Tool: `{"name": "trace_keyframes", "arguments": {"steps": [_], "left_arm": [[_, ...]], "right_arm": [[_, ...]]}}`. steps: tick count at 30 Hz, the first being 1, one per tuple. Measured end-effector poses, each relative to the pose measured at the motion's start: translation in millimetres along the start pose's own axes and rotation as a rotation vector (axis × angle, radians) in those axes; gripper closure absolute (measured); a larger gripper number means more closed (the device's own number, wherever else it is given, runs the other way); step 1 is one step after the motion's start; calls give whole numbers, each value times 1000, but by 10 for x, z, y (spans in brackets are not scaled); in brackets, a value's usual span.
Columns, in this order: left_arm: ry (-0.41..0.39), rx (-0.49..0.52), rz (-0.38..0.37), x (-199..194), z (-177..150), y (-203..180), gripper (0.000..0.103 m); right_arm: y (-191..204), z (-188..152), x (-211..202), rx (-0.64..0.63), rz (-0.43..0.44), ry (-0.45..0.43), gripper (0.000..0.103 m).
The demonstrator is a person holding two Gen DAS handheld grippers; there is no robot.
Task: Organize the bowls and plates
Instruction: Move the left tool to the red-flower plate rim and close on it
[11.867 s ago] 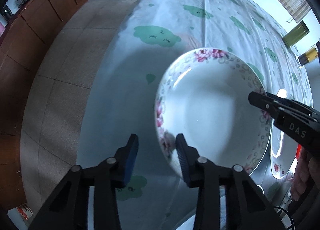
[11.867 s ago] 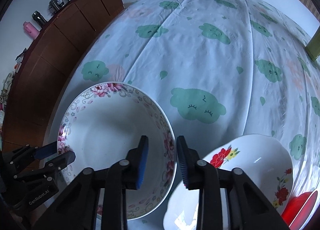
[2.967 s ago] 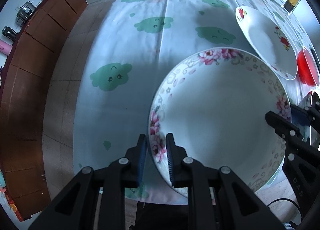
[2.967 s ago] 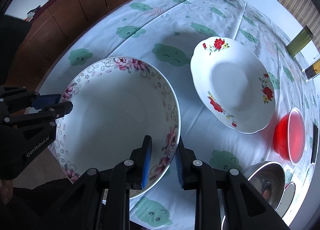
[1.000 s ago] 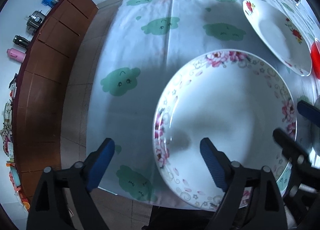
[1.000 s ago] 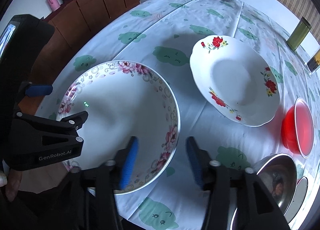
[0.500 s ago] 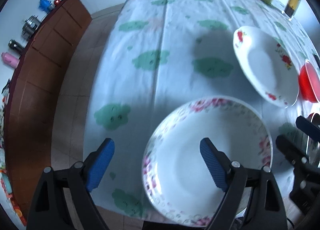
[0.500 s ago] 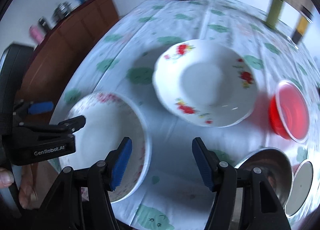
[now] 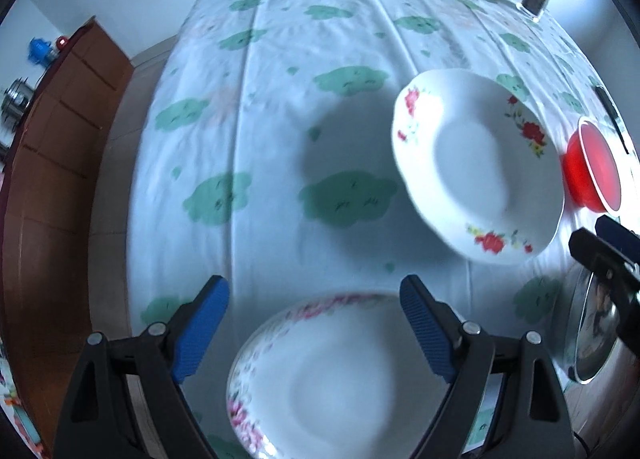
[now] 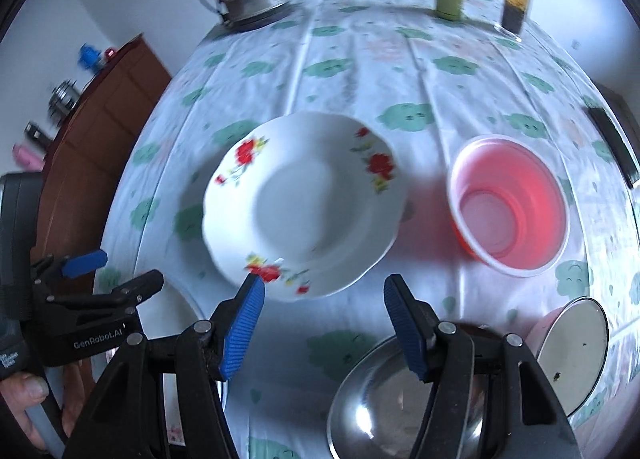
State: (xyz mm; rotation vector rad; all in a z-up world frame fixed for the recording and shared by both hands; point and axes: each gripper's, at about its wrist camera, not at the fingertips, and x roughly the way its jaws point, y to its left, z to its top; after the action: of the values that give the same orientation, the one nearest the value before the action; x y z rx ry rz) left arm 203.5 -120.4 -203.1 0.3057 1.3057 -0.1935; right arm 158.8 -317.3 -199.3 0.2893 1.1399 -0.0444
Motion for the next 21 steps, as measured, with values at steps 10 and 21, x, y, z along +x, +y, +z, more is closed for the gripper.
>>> {"name": "trace_keyframes", "arguments": {"steps": [10,21], "left_arm": [[-8,68,-26,161,424,-149,14],[34,76,-73,419,648,-214,19]], "right_arm": [[-196,216,206,63,-46,45,50],[-223,299,425,89,-66,102,56]]}}
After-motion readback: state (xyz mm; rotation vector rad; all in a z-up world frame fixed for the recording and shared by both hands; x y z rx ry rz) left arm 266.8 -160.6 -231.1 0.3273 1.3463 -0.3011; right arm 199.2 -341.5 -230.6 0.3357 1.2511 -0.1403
